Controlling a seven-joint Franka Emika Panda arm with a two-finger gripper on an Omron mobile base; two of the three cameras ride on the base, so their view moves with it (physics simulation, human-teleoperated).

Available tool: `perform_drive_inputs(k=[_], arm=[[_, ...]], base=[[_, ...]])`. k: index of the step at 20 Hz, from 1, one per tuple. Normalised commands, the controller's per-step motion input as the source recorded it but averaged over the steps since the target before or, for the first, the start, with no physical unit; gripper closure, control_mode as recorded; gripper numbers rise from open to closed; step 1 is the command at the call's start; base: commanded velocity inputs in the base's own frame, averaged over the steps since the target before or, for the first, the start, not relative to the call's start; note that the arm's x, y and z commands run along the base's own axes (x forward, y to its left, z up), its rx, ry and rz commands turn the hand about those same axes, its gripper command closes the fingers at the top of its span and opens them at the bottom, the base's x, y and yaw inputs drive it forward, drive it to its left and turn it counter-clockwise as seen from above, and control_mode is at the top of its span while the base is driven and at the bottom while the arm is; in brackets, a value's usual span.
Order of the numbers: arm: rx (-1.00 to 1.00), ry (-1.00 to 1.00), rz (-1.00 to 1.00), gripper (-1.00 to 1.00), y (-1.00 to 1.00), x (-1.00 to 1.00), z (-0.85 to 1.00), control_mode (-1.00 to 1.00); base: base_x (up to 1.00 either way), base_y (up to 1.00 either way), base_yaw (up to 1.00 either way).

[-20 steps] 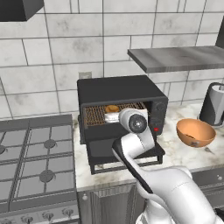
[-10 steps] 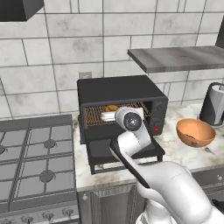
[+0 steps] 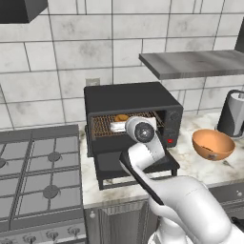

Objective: Pick up the heated bread from the toaster oven and place it in the bowl. Then move the bread bowl to the dining counter.

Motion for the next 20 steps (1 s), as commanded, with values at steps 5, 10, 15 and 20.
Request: perform_drive_inputs(k=[5, 10, 15, 20], arm=[[0.0, -0.05, 0.0, -1.0, 0.0, 0.01, 0.0, -1.0], [0.0, 0.0, 0.0, -1.0, 0.02, 0.18, 0.0, -1.0], [0.0, 0.0, 0.0, -1.0, 0.15, 0.3, -0.02, -1.0], [0.0, 0.0, 0.0, -1.0, 0.13, 0.16, -0.11, -1.0]], base=[[0.0, 0.0, 0.0], [0.0, 0.0, 0.0], [0.0, 0.0, 0.0], [0.0, 0.0, 0.0]])
